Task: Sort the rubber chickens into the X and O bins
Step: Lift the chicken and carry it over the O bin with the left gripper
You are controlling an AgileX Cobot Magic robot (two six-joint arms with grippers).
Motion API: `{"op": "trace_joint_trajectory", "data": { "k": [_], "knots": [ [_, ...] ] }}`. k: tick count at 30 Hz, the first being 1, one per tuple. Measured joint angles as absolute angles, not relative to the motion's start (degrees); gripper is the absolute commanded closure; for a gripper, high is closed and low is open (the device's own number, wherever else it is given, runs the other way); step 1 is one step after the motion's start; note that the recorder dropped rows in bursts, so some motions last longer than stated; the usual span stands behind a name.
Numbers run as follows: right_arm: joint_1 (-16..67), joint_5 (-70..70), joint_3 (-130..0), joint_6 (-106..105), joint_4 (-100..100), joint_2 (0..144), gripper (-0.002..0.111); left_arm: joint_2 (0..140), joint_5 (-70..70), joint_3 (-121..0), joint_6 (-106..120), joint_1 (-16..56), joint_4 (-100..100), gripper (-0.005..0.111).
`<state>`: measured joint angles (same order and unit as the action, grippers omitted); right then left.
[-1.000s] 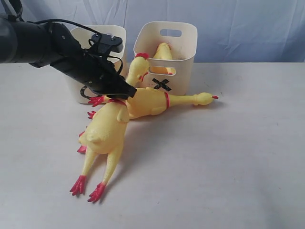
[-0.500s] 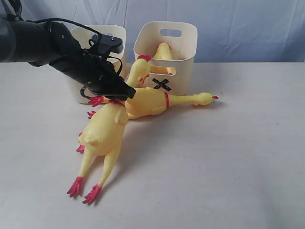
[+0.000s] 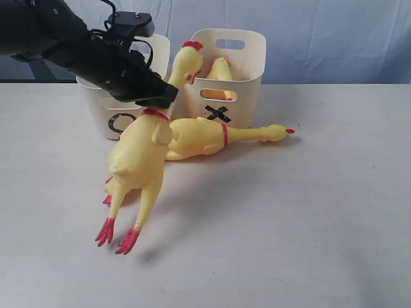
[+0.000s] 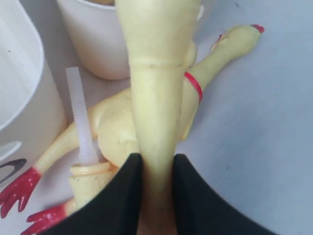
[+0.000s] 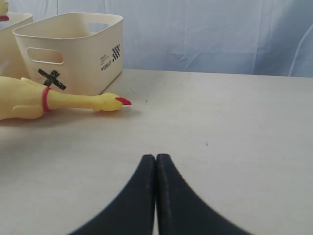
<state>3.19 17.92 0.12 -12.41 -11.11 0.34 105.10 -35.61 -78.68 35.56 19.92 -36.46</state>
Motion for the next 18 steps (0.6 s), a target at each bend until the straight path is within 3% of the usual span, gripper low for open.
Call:
{"op": "trace_joint_trajectory", "data": {
  "k": [18],
  "knots": [
    [3.2, 17.9, 0.1, -12.4, -11.1, 0.3, 0.109, 104.7, -50.1, -82.7, 63.6, 1.7, -88.0, 0.107]
  ]
}}
